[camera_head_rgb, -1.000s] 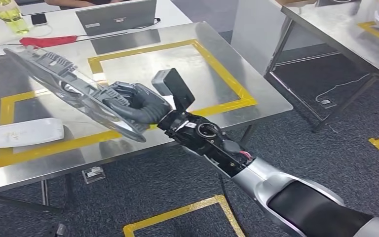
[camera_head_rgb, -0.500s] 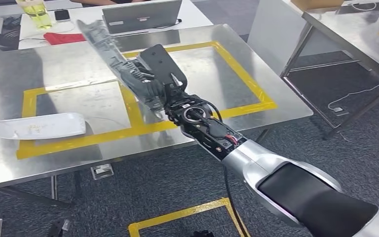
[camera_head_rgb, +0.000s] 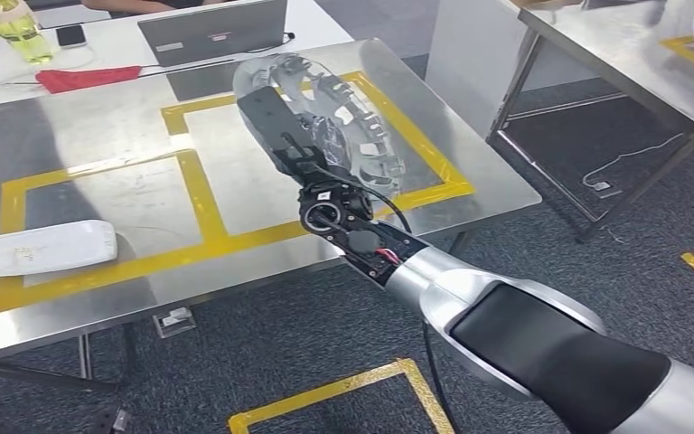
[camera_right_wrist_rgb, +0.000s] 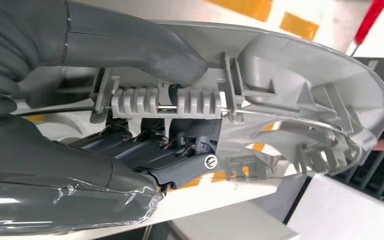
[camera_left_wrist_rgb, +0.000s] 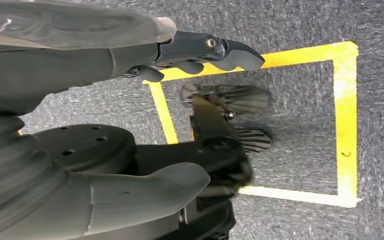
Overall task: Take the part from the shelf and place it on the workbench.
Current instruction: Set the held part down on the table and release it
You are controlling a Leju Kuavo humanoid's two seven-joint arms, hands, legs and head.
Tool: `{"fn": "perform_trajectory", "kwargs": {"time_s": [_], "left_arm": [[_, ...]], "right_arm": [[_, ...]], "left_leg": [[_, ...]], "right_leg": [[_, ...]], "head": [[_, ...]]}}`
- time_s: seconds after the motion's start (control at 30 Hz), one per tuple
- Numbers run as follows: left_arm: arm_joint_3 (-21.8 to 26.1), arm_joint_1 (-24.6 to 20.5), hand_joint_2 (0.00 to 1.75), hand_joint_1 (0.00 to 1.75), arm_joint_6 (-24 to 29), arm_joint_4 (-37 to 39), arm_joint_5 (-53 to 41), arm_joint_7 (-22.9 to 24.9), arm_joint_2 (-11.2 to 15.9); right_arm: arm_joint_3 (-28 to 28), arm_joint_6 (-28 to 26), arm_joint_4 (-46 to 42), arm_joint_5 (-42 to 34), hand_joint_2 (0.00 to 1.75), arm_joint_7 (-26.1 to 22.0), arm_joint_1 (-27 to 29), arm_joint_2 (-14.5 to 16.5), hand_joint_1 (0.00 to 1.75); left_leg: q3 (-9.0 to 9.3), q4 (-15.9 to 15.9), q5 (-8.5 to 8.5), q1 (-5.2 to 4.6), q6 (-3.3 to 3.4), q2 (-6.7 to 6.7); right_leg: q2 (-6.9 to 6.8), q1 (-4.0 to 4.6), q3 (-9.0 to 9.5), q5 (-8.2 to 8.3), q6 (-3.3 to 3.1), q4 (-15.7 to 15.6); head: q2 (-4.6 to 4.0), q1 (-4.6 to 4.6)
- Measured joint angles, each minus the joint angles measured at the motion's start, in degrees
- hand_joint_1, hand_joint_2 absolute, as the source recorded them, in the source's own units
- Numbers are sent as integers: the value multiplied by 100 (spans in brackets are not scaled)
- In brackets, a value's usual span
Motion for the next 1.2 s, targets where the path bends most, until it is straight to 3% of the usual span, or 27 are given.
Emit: {"fn": "perform_trajectory", "kwargs": {"time_s": [0.07, 0.1, 0.23, 0.3, 0.37, 0.4, 0.43, 0.47, 0.53, 0.57, 0.6, 0.7, 0.77, 0.83, 0.9, 0.93, 0.97, 1.03, 1.1, 1.2], "left_arm": [[-11, -15, 175, 0, 0, 0, 0, -3, 3], [-16, -22, 175, 0, 0, 0, 0, -4, 3], [-63, -23, 175, 0, -6, 0, -7, -14, -6], [-73, -21, 175, 0, -11, 0, -16, -20, -6], [-79, -21, 175, 0, -15, 0, -32, -26, -1], [-87, -20, 175, 0, -17, 0, -44, -30, -1], [-97, -17, 175, 0, -21, 0, -59, -38, -2], [-107, -14, 175, 0, -27, 0, -75, -49, -3], [-124, -13, 175, 0, -43, 0, -102, -84, -7], [-135, -18, 175, 0, -50, 0, -111, -103, -6], [-145, -23, 175, 0, -57, 0, -115, -118, -3], [-182, -22, 175, 0, -78, 0, -97, -132, 4], [-218, -20, 175, 0, -101, 0, -68, -130, 3], [-246, -25, 175, 0, -119, 0, -44, -125, 3], [-259, -24, 175, 0, -121, 0, -34, -104, 4], [-263, -21, 131, 0, -117, 0, -36, -91, 4], [-270, -20, 87, 0, -113, 0, -41, -77, 4], [-299, -29, 0, 0, -104, 0, -45, -64, 13], [-331, -43, 0, 0, -96, 0, -17, -62, 38], [-346, -45, 0, 0, -89, 0, 42, -62, 51]], "right_arm": [[20, -9, 55, 26, 175, 28, -44, 1, 175], [30, -18, 80, 61, 175, 61, -64, 1, 175], [17, -56, 179, 955, 175, 410, -74, -14, 175], [-55, -63, 199, 1801, 175, 588, -57, -33, 175], [-173, -64, 199, 2816, 175, 741, 12, -43, 175], [-248, -64, 185, 3393, 175, 827, 76, -45, 175], [-344, -65, 151, 4043, 175, 914, 150, -47, 175], [-451, -66, 100, 4640, 175, 975, 217, -47, 175], [-680, -67, -6, 5523, 175, 1015, 293, -29, 175], [-791, -70, -44, 5773, 175, 1000, 306, -7, 175], [-893, -75, -71, 5916, 175, 985, 319, 15, 175], [-1140, -90, -131, 5952, 175, 993, 402, 50, 175], [-1236, -93, -152, 5820, 87, 1031, 430, 69, 87], [-1328, -93, -165, 5719, 0, 1016, 448, 92, 0], [-1435, -93, -166, 5640, 0, 941, 489, 102, 0], [-1482, -93, -166, 5606, 0, 897, 506, 102, 0], [-1524, -93, -166, 5580, 0, 867, 515, 108, 0], [-1596, -95, -166, 5553, 0, 836, 507, 125, 0], [-1658, -102, -167, 5493, 0, 828, 487, 137, 0], [-1714, -112, -166, 5346, 0, 783, 480, 141, 0]], "left_leg": [[324, -729, 296, -5, 35, -1], [398, -896, 333, -15, 59, -4], [442, -980, 326, -16, 174, -14], [470, -1010, 334, 0, 222, -9], [482, -1010, 327, -4, 247, -8], [489, -1007, 321, -4, 252, -10], [499, -1003, 314, -4, 253, -13], [513, -998, 303, -3, 249, -18], [545, -977, 266, -3, 217, -29], [552, -959, 248, -12, 193, -32], [553, -952, 240, -21, 167, -34], [558, -975, 246, -35, 90, -32], [492, -809, 112, -28, 39, -16], [188, -133, -249, -22, 1, -1], [-186, 659, -544, -26, -8, 0], [-265, 806, -542, -29, 3, 0], [-219, 686, -420, -33, 27, -1], [156, -121, 4, -60, 116, 2], [493, -833, 255, -111, 198, 14], [572, -1020, 280, -142, 235, 20]], "right_leg": [[20, 17, -5, -30, 41, 33], [26, 27, -15, -39, 64, 45], [18, 26, -58, -139, 179, 151], [-3, 14, -269, -440, 240, 655], [-18, 5, -643, -808, 279, 1488], [-21, -1, -780, -884, 288, 1771], [-23, -7, -822, -847, 290, 1842], [-24, -15, -743, -690, 285, 1656], [-24, -28, -369, -262, 271, 850], [-21, -30, -196, -128, 261, 479], [-16, -25, -87, -70, 246, 249], [-5, -9, -29, -80, 168, 126], [-2, -28, -7, -53, 100, 83], [-2, -34, 1, -37, 57, 62], [-5, -16, -1, -39, 42, 62], [-4, -4, 3, -42, 39, 63], [0, 7, 11, -44, 36, 63], [8, 22, 38, -53, 33, 62], [11, 45, 39, -64, 49, 69], [8, 43, 30, -69, 113, 65]], "head": [[0, -15], [0, -17], [0, 22], [0, 72], [0, 127], [0, 145], [0, 169], [0, 197], [0, 255], [0, 269], [0, 269], [0, 229], [0, 187], [0, 95], [0, 20], [0, 6], [0, -4], [0, -20], [0, -25], [0, -19]]}}
